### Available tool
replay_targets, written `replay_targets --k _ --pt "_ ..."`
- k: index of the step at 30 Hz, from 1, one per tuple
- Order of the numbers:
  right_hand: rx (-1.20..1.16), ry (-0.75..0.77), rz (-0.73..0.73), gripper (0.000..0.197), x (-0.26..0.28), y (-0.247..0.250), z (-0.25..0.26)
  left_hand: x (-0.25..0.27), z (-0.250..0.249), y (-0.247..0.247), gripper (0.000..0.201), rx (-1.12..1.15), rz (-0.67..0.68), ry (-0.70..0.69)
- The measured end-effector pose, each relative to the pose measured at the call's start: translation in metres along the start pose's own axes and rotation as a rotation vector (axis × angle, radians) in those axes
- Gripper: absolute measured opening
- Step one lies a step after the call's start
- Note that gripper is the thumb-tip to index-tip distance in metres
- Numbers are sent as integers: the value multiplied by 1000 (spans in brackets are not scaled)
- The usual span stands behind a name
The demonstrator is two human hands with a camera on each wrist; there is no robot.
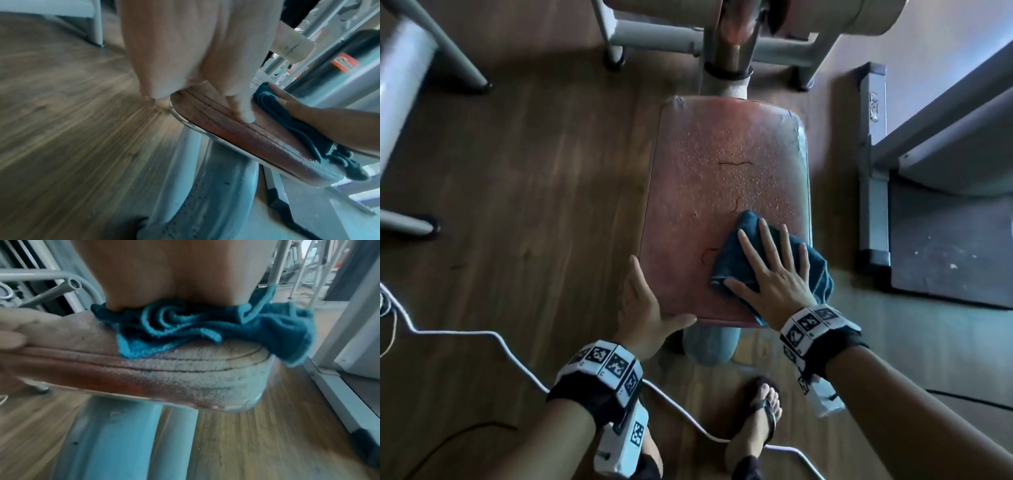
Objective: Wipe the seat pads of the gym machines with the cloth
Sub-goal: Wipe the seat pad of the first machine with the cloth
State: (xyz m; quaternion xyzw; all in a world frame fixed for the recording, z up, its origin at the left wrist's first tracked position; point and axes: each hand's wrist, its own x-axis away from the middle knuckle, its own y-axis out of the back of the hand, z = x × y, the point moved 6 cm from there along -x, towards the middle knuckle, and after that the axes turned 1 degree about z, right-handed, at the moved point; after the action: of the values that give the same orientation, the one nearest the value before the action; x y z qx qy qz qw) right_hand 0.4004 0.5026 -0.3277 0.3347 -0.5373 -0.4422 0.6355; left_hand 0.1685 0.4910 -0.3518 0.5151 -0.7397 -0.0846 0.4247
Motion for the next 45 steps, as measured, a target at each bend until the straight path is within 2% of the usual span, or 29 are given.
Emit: replay_targets --k 3,7,14,22,27,30,32,35,38,42,45 --pt "4 -29 -57 80 -1 -1 0 -6 4 -4 147 22 -34 17" --pt "-10 -61 -108 78 4 -5 3 -9 9 -7 149 13 -10 31" --pt "-31 -113 -87 70 46 -27 20 -9 2 -4 149 -68 36 118" --pt "-36 -117 -34 69 35 -21 18 -10 -2 -3 151 -176 83 181" --pt "-159 -76 -116 86 33 -12 18 -11 -1 -2 155 -218 91 194" --pt "-143 -88 -106 91 33 -9 22 -12 2 -3 154 -217 102 202" --pt "-145 -122 -109 86 28 -9 24 -12 2 -4 155 -201 99 204" --pt "-115 -146 -189 72 14 -8 29 -13 2 -4 155 -194 97 205" --pt "-116 -119 -251 63 6 -6 31 -13 3 -5 155 -162 103 216" --pt "-165 -44 -281 60 17 -7 27 -12 2 -3 158 -155 100 214" --pt "-219 -69 -306 64 29 -14 25 -11 -1 -3 160 -143 117 213"
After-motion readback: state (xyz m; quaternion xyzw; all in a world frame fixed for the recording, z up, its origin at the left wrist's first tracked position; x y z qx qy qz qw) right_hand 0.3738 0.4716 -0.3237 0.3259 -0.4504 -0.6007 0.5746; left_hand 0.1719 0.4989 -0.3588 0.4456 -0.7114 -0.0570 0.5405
